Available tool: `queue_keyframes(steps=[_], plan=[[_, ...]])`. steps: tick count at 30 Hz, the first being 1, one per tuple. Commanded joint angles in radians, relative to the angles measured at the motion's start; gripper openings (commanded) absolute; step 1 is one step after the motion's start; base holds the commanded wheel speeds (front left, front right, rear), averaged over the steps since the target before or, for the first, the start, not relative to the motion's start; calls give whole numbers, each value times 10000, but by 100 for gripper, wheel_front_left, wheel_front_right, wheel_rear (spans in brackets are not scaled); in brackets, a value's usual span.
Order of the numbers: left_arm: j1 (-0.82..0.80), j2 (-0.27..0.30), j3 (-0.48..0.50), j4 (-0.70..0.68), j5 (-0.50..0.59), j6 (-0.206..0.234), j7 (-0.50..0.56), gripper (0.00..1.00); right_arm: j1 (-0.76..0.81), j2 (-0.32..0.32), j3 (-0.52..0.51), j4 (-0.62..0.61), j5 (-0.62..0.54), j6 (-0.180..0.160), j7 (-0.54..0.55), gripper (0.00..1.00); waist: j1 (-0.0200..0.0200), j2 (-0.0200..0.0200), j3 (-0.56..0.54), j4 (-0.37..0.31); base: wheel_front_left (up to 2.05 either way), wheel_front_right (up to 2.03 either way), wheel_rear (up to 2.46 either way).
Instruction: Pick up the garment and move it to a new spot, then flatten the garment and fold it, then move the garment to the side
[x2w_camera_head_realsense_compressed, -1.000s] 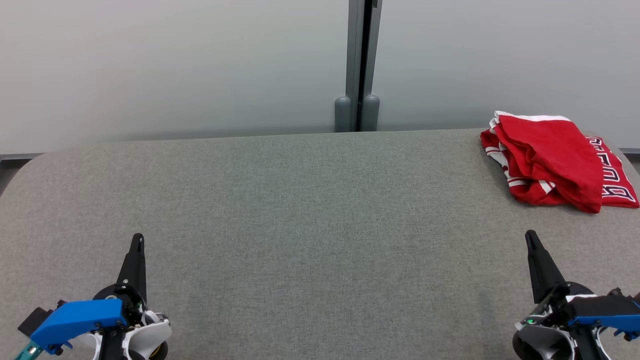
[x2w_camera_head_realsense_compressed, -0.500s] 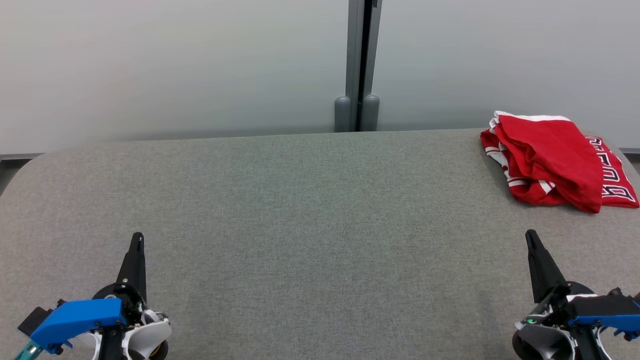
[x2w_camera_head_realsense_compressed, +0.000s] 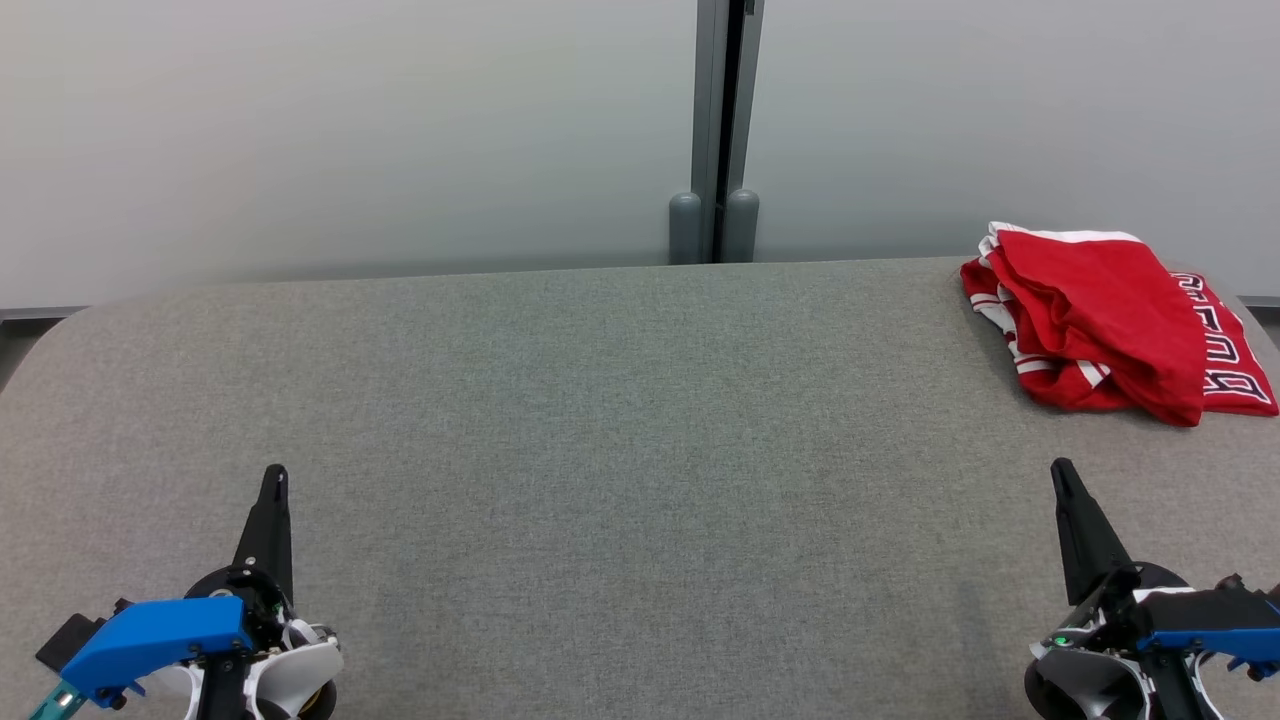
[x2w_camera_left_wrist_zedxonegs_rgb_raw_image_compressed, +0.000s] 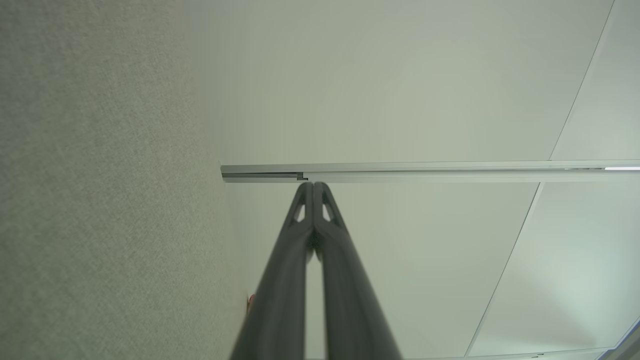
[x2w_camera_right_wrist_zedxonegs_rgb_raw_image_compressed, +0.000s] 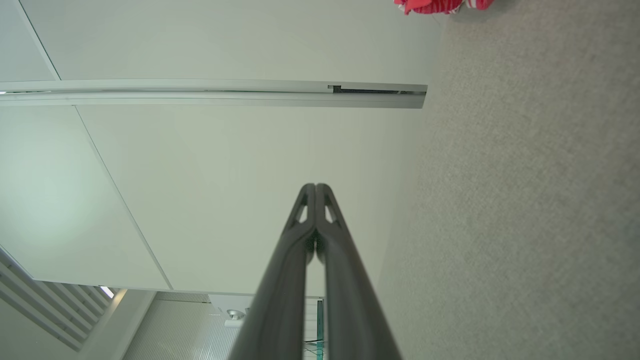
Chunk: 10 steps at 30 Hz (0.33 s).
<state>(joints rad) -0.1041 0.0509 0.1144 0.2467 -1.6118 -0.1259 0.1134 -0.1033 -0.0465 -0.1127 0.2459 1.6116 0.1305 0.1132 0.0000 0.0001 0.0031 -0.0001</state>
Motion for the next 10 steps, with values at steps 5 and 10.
queue_keyframes(steps=[5,10], plan=[[-98,-20,20,-40,-21,-92,48,0,-103,-69,-29,-25,27,4,25,0,0,-1,0,1,0,0,0],[-98,-20,20,-40,-21,-92,48,0,-103,-69,-29,-25,27,4,25,0,0,-1,0,1,0,0,0]])
